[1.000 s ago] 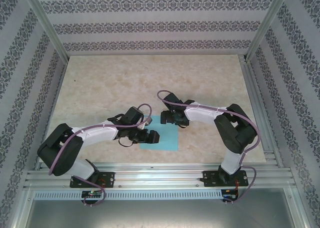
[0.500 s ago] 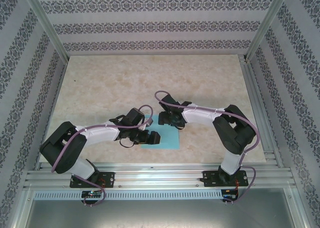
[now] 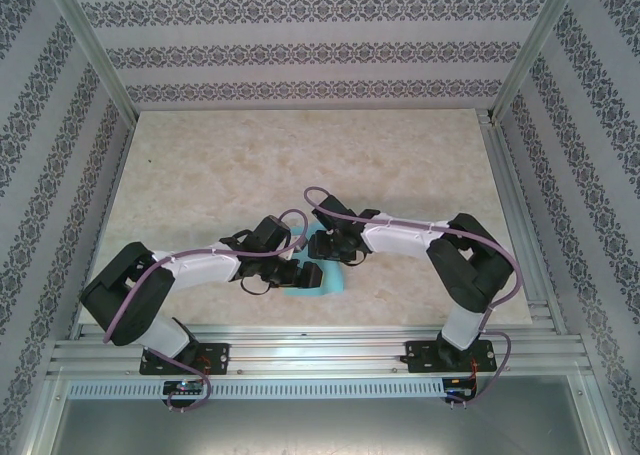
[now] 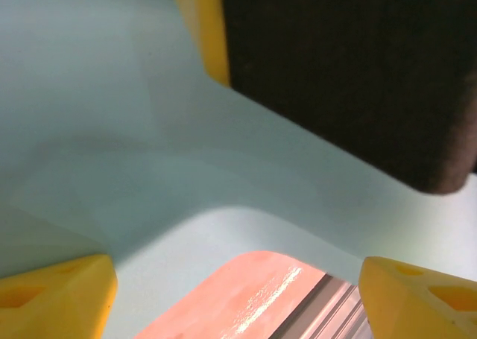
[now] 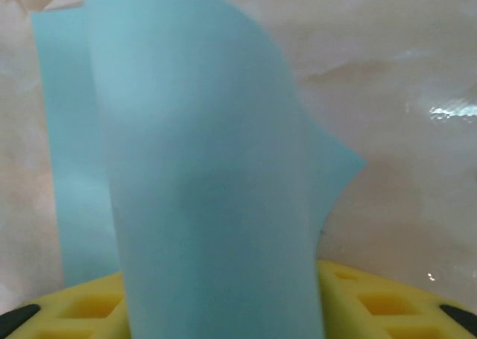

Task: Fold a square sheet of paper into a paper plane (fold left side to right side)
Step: Pick up the square sheet of paper from the bottom-center of the table.

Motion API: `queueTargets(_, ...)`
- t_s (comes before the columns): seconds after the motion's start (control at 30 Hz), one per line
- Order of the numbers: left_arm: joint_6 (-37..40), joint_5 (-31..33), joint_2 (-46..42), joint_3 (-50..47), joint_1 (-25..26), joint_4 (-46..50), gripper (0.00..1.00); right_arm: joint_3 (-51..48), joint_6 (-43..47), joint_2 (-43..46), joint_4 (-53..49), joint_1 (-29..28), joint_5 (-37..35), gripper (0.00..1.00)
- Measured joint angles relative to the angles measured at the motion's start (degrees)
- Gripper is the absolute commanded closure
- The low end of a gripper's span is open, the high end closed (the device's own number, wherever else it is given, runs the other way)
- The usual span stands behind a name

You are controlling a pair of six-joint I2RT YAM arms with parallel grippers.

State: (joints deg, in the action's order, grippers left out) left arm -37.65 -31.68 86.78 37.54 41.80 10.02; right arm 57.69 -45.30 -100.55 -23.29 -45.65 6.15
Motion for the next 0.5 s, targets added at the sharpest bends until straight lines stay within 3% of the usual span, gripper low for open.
queueTargets(0.33, 1.6, 4.72, -7.89, 0.87, 0.22, 5.81, 0.09, -5.16, -0.28, 4.07, 4.13, 2.32, 2.99, 0.7)
queueTargets(0.5, 3.13, 5.22, -13.07, 4.0, -2.1, 10.6, 0.06, -7.69, -0.26, 5.18, 5.88, 3.85, 3.58, 0.74)
